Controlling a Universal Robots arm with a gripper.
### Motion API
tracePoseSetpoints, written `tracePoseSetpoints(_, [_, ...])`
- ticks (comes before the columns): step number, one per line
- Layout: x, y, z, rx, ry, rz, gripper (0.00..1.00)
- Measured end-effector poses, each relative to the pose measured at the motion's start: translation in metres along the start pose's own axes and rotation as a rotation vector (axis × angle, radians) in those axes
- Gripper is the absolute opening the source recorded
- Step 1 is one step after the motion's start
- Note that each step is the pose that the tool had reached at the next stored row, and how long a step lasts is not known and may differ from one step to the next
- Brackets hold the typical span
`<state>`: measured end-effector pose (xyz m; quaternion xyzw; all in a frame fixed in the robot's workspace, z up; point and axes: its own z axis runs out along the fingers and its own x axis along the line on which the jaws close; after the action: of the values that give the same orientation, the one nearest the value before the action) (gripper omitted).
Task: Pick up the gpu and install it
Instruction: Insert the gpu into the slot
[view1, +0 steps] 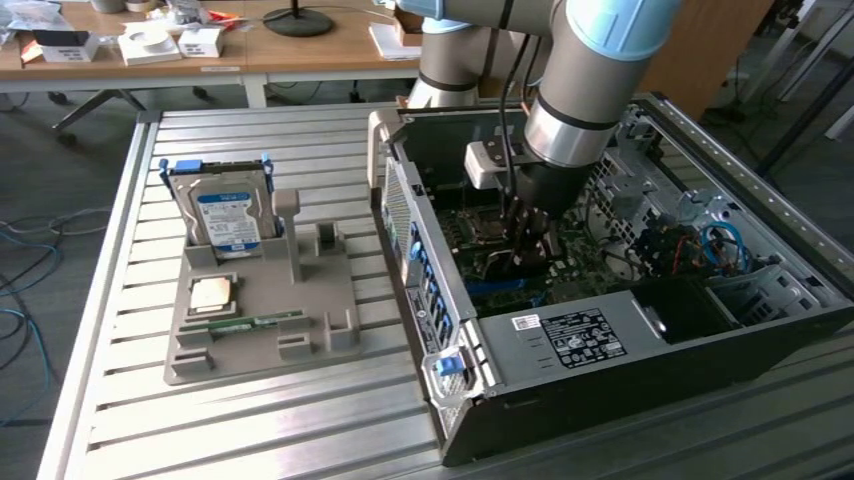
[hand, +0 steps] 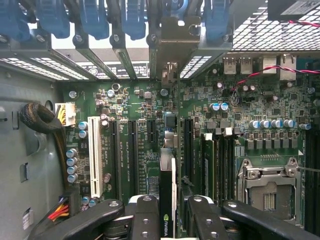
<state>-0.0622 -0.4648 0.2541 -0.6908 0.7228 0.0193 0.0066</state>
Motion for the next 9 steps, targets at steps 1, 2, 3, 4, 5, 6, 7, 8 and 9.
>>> tracePoseSetpoints(1, [0.0, 0.0, 0.0001, 0.0001, -0.0001, 0.0, 0.27])
tracePoseSetpoints(2, [0.0, 0.0, 0.0001, 0.0001, 0.0, 0.0, 0.27])
tracePoseSetpoints(3, [0.0, 0.0, 0.0001, 0.0, 0.0, 0.0, 0.27])
tracePoseSetpoints(4, [0.0, 0.0, 0.0006, 0.0001, -0.0003, 0.0, 0.27])
tracePoseSetpoints(5, [0.0, 0.0, 0.0009, 0.0001, -0.0003, 0.0, 0.27])
tracePoseSetpoints(6, [0.0, 0.0, 0.0013, 0.0001, -0.0002, 0.0, 0.27])
tracePoseSetpoints(7, [0.0, 0.0, 0.0014, 0.0, 0.0, 0.0, 0.27])
tracePoseSetpoints(8, [0.0, 0.0, 0.0014, 0.0, 0.0, 0.0, 0.27])
tracePoseSetpoints(9, [0.0, 0.0, 0.0014, 0.0, 0.0, 0.0, 0.27])
